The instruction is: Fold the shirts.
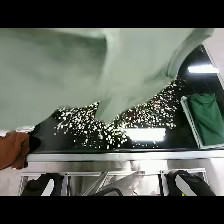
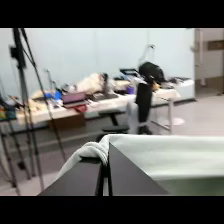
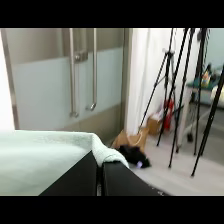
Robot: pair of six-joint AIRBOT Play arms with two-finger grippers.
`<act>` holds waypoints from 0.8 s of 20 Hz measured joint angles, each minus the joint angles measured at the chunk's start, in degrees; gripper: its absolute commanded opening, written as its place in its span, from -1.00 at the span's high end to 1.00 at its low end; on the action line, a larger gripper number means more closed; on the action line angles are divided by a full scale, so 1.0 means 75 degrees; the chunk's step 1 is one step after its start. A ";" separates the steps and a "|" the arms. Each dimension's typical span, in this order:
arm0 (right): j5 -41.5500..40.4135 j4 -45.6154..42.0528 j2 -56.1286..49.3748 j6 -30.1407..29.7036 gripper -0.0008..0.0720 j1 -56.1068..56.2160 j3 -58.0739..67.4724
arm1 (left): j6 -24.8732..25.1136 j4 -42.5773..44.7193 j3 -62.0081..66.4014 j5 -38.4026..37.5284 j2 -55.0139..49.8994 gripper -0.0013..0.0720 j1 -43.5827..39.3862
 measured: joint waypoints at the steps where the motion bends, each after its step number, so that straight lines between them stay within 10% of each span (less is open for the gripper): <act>1: 0.0015 0.0000 -0.0055 -0.0041 0.93 0.0000 0.0032 | -0.0026 0.0154 0.0140 -0.0187 -0.0093 0.92 0.0000; 8: 0.0504 -0.0166 -0.2229 0.0009 0.93 0.0026 -0.0484 | 0.0224 0.0157 -0.0548 -0.0842 -0.2777 0.92 -0.0020; 16: -0.1338 -0.0816 -0.6615 -0.0181 0.93 0.0239 -0.1241 | 0.1585 -0.1212 0.0041 -0.0178 -0.8900 0.92 -0.0475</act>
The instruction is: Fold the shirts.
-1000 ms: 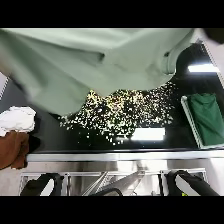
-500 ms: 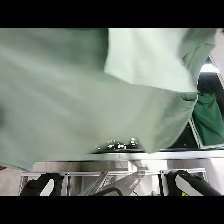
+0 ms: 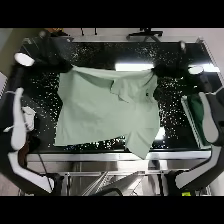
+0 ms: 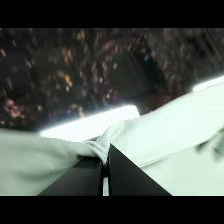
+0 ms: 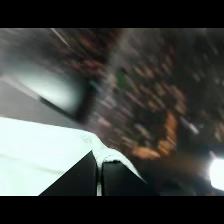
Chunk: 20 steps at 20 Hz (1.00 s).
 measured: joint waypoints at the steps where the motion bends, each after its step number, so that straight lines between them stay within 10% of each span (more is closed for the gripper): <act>1: -0.0294 0.0006 -0.0376 -0.0079 0.93 0.0038 -0.0006 | -0.0006 -0.0023 0.0396 -0.0067 -0.0621 0.92 -0.0052; 4: -0.1011 0.0122 -0.1046 -0.0338 0.86 0.0114 0.0099 | -0.0166 -0.0154 0.1443 -0.0207 -0.1865 0.91 -0.0146; 5: -0.1145 0.0146 -0.1142 -0.0385 0.42 0.0122 0.0149 | -0.0210 -0.0163 0.1635 -0.0251 -0.2063 0.90 -0.0157; 6: -0.1233 0.0169 -0.1189 -0.0423 -0.01 0.0122 0.0207 | -0.0268 -0.0189 0.1731 -0.0283 -0.2139 0.62 -0.0146; 7: -0.1236 0.0175 -0.1195 -0.0446 -0.02 0.0105 0.0251 | -0.0318 -0.0213 0.1734 -0.0347 -0.2130 -0.47 -0.0117; 8: -0.1154 0.0140 -0.1154 -0.0458 -0.02 0.0067 0.0286 | -0.0388 -0.0204 0.1673 -0.0434 -0.2055 -0.97 -0.0067; 10: -0.0755 -0.0125 -0.0889 -0.0449 -0.01 -0.0117 0.0335 | -0.0638 -0.0187 0.1594 -0.0807 -0.1749 -0.97 0.0140; 12: -0.0035 -0.0618 -0.0443 -0.0079 0.53 -0.0458 0.0358 | -0.0994 -0.0178 0.1588 -0.1533 -0.1343 -0.97 0.0495; 18: 0.2702 -0.1781 0.1151 0.1023 0.52 -0.1865 -0.0481 | -0.1769 0.0169 -0.0545 -0.3716 0.0405 -0.97 0.1769; 20: 0.3179 -0.1900 0.1722 0.1227 0.03 -0.2282 -0.1309 | -0.1824 0.0621 -0.2052 -0.3867 0.1134 -0.97 0.2122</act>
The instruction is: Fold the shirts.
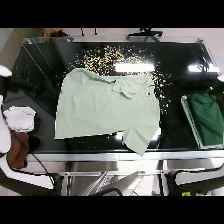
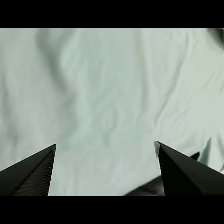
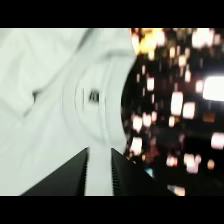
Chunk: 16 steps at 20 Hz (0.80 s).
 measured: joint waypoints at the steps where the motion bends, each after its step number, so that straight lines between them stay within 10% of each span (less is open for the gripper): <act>1: 0.0108 -0.0052 0.0239 0.0090 0.04 -0.0184 -0.0405 | -0.0032 0.0236 -0.0699 0.0035 0.0306 -0.97 0.0169; 14: 0.0542 0.0070 0.1087 0.0431 0.03 -0.0828 -0.2247 | 0.0682 0.0924 -0.4701 0.1888 0.1413 -0.97 0.0965; 16: 0.0571 0.0073 0.1046 0.0428 0.03 -0.0828 -0.2264 | 0.0769 0.0863 -0.4741 0.1964 0.1198 -0.16 0.0772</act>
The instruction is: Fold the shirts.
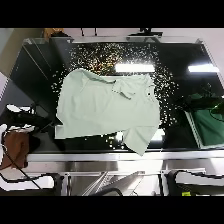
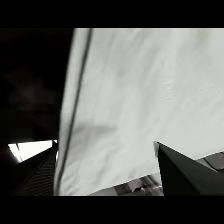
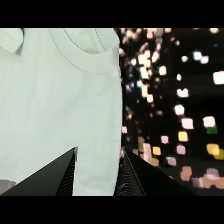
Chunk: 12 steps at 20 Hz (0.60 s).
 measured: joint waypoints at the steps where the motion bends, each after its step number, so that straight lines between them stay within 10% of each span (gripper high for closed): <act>1: 0.0012 0.0003 -0.0047 0.0003 0.03 0.0000 -0.0006 | 0.0058 -0.0023 -0.0020 0.0029 -0.0152 0.22 -0.0105; 4: 0.0154 0.0020 -0.0259 0.0009 -0.21 0.0000 -0.0055 | 0.0277 -0.0064 -0.0047 -0.0044 -0.0490 0.91 -0.0434; 12: 0.0283 0.0003 -0.1405 0.0140 -0.28 0.0221 -0.0463 | 0.0597 0.0041 -0.0050 -0.0122 -0.0501 0.91 -0.0772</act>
